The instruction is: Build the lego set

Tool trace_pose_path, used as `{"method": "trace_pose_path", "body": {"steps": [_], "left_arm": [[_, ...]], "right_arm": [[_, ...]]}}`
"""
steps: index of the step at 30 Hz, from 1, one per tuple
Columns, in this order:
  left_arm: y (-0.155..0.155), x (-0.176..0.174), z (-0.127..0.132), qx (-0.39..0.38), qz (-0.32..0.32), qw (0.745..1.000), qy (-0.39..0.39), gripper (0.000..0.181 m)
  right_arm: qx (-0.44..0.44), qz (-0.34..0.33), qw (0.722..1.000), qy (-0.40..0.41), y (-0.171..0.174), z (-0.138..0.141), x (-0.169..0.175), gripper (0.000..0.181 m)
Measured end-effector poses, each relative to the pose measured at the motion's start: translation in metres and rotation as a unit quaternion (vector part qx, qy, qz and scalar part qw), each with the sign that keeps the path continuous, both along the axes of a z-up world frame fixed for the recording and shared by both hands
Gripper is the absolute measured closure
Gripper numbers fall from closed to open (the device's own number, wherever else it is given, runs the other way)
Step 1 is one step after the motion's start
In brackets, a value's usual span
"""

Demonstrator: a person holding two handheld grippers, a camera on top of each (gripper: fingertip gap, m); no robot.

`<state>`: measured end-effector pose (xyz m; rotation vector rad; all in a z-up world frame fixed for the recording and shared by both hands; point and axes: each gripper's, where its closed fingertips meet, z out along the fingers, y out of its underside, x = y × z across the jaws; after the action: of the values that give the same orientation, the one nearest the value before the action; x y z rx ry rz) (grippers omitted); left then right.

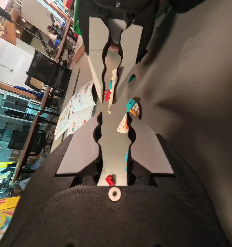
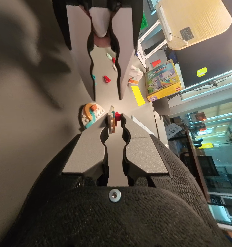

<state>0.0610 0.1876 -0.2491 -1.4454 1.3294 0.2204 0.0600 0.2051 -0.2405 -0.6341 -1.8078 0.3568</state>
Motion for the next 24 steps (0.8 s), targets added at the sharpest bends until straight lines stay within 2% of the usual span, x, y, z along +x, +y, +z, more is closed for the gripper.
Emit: {"method": "trace_pose_path", "body": {"steps": [6,9,14,16,19,22,24], "left_arm": [[0.000,0.007,0.017,0.092,-0.004,0.996,0.017,0.174],[0.001,0.009,0.014,0.095,-0.003,0.995,0.028,0.178],[-0.001,0.009,0.010,0.102,-0.015,0.993,0.048,0.179],[-0.009,0.012,0.006,0.071,-0.040,0.996,0.036,0.167],[-0.007,0.009,0.008,0.059,-0.030,0.998,0.022,0.157],[-0.004,0.009,0.006,0.069,-0.023,0.997,0.036,0.160],[-0.002,0.009,0.009,0.107,-0.017,0.993,0.055,0.176]], "right_arm": [[-0.024,0.022,0.999,0.000,-0.010,0.001,-0.001,0.168],[-0.028,0.027,0.999,-0.004,-0.012,0.000,-0.001,0.168],[-0.027,0.024,0.999,-0.005,-0.011,-0.001,-0.001,0.168],[-0.031,0.023,0.999,0.001,-0.010,0.002,-0.001,0.168],[-0.042,0.032,0.999,0.008,-0.013,0.006,0.000,0.168],[-0.055,0.046,0.997,0.014,-0.019,0.009,0.000,0.168],[-0.055,0.047,0.997,0.012,-0.019,0.008,0.000,0.168]]}}
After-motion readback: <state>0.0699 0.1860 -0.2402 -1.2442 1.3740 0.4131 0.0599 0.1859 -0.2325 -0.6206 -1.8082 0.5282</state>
